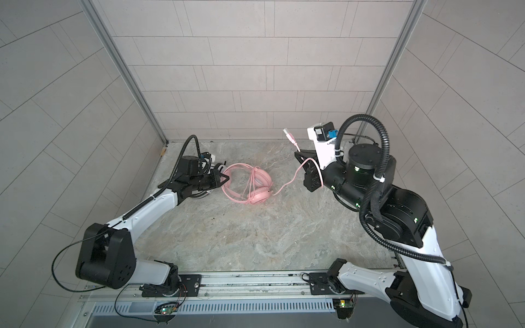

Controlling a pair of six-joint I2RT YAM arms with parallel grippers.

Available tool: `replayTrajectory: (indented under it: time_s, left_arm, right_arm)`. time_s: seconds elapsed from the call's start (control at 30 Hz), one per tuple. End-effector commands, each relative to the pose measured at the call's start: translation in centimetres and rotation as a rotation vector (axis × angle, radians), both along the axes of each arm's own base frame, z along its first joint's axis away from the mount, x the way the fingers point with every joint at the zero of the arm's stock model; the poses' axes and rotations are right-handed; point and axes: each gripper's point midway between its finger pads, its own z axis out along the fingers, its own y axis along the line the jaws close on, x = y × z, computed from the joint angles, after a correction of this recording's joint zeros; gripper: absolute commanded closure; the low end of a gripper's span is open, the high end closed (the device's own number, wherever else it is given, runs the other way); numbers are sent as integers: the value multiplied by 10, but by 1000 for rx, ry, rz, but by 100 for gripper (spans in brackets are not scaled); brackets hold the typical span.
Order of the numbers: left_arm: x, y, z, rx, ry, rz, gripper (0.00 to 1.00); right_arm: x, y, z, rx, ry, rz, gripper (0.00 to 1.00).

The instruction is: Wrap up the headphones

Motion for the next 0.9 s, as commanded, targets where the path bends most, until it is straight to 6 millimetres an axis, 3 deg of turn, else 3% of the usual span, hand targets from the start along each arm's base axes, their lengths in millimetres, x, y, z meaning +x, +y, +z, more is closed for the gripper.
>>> replayTrajectory:
  time_s: [0.0,0.17,0.33,0.5,0.6,0.73,0.87]
  left_arm:
    - [4,-10,32,-68,-92,-33,100]
    - [11,-14,60,-117,-143,-18,100]
    - [25,-26,87,-253,-178,-12,100]
    - [32,-40,105,-315,-199,-17,100]
    - [30,-45,97,-274,-191,-27,100]
    - [33,-41,72,-225,-165,2,100]
    - [39,-50,50,-221,-121,-12,100]
  right_arm:
    - [2,15,1,19,23,57,100]
    - [7,43,-29,27,128,139,100]
    - [-6,97,-52,-12,200,286,100]
    - [-22,136,-58,-77,198,377,100]
    - [-23,136,-48,-77,169,370,100]
    - [-27,126,-28,-33,132,363,100]
    - [-34,125,-15,-10,117,388,100]
